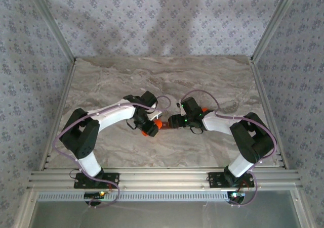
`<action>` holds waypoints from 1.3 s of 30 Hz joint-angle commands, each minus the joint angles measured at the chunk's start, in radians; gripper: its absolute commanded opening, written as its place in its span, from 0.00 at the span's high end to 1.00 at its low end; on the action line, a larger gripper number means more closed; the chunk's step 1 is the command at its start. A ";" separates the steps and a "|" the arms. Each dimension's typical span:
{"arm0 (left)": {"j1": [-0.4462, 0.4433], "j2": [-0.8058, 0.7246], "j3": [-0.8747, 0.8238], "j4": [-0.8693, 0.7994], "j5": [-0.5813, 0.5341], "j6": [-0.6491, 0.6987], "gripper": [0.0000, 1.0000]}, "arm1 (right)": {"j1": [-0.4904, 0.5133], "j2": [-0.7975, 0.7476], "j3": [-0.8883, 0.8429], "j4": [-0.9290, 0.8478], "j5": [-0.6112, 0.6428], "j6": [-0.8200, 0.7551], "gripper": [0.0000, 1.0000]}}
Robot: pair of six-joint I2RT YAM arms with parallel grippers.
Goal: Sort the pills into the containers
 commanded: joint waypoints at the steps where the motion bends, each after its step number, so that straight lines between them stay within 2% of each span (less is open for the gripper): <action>1: 0.005 0.013 0.042 -0.046 0.002 0.025 1.00 | 0.006 0.015 -0.005 0.007 -0.017 0.010 0.19; 39: 0.013 0.098 0.173 -0.199 -0.024 0.079 1.00 | 0.007 0.026 -0.005 0.014 -0.027 0.014 0.21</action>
